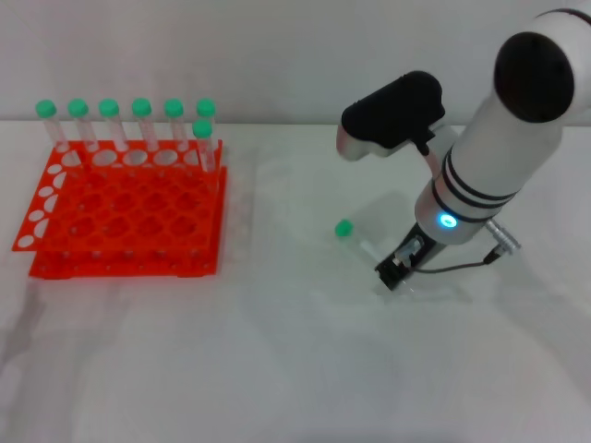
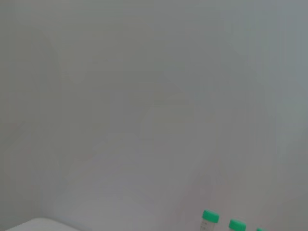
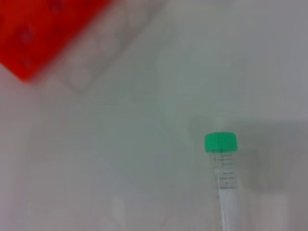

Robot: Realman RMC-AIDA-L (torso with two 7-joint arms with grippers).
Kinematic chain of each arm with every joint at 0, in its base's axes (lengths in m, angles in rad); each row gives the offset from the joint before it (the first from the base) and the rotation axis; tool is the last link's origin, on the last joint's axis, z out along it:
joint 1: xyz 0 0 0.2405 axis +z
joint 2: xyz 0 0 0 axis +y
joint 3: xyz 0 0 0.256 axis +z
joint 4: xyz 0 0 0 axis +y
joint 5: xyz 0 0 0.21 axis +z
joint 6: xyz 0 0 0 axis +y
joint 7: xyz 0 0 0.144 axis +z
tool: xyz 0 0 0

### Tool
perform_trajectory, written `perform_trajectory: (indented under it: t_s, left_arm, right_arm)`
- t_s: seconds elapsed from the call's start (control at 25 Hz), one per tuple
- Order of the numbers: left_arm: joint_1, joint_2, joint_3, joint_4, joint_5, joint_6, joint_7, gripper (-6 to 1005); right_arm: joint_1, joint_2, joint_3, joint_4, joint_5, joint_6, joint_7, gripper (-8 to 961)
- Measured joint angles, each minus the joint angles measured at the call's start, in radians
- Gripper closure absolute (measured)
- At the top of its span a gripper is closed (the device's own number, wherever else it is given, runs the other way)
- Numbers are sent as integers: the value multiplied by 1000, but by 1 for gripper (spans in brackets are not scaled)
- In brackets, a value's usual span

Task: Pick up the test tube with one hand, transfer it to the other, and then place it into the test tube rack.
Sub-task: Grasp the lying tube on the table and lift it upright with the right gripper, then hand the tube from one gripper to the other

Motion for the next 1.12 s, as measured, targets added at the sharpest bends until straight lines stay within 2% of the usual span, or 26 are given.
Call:
perform_trajectory:
  t_s: [0.12,0.2,0.32,0.36,0.44,0.52,0.56,0.64,0.68,0.72,0.84,0.92,1.0,1.04,1.12]
  left_arm:
    - [-21,5,-1,0,-4,56,-1,115]
    - [-46,12,3,3,0,111,-11,116]
    - [-56,13,5,1,19,106,-17,116]
    - [-56,13,6,-3,23,95,-16,116]
    - [-59,14,6,-9,30,75,-14,116]
    - [-68,16,5,-11,36,66,-14,116]
    - [-78,16,5,-10,41,66,-14,117]
    - [-100,16,5,-6,68,69,-13,117]
    - [-110,17,5,-5,86,70,-13,117]
    - [-121,17,6,-7,117,69,-13,117]
    - [-154,17,5,-20,168,61,-17,118]
    - [-168,16,5,-37,192,61,-19,118]
    - [-181,15,5,-69,240,64,-20,118]
    - [-188,15,5,-82,267,66,-20,119]
    - [-203,14,5,-103,315,69,-20,122]
  right_arm:
    - [-86,-3,94,-113,-39,-8,-62,765]
    - [-185,-2,188,-228,-55,-39,-145,764]
    - [-319,-1,290,-347,-21,-132,-283,764]
    - [-319,-1,290,-347,-21,-132,-283,763]
    - [-461,-4,351,-397,117,-270,-467,763]
    - [-528,-3,365,-401,229,-354,-605,762]
    - [-528,-3,365,-401,229,-354,-605,762]
    - [-647,1,344,-379,527,-525,-955,762]
    - [-665,2,337,-374,572,-552,-1018,761]
    - [-698,2,315,-351,726,-604,-1174,761]
    - [-736,4,289,-261,1074,-627,-1482,760]
    - [-732,4,289,-160,1299,-566,-1671,760]
    - [-720,5,291,-60,1447,-485,-1823,759]
    - [-709,6,289,31,1574,-393,-1971,759]
    - [-692,8,274,155,1722,-263,-2150,759]
